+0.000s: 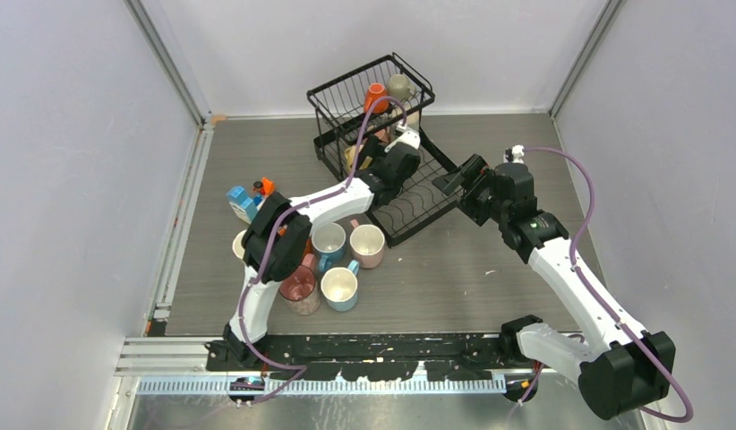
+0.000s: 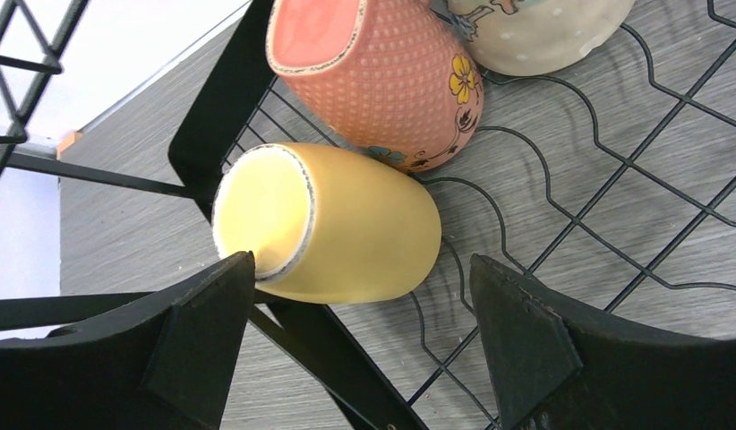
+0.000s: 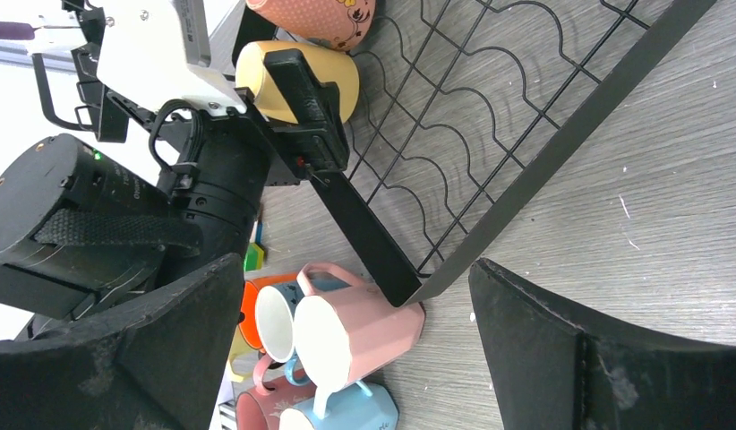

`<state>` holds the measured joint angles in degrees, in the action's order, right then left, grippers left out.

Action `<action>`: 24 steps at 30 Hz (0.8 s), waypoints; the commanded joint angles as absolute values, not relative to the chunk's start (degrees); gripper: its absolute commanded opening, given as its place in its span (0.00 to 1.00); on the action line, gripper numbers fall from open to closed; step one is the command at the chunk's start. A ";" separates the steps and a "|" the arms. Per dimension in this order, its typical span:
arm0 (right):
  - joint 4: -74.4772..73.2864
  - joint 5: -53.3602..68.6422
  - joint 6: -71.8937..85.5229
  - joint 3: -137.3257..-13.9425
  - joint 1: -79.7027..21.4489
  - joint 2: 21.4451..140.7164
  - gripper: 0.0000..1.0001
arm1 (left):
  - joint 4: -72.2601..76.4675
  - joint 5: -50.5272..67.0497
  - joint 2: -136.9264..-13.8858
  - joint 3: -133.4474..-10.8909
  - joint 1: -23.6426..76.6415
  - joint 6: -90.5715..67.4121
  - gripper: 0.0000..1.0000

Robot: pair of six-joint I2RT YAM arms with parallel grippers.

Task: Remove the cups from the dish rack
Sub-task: Unload the cup from the dish rack.

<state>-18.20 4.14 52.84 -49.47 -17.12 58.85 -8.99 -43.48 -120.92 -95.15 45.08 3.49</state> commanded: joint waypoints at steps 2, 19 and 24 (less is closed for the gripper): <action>-15.96 4.53 52.44 -49.57 -16.87 58.13 1.00 | -7.00 -42.52 -122.07 -97.71 42.73 2.05 0.91; -14.90 5.03 52.81 -48.97 -16.87 59.11 1.00 | -15.35 -33.69 -120.03 -102.03 43.07 -6.43 0.90; -14.99 5.14 52.59 -48.96 -16.86 59.02 1.00 | -16.25 -33.86 -120.35 -102.83 43.07 -7.29 0.90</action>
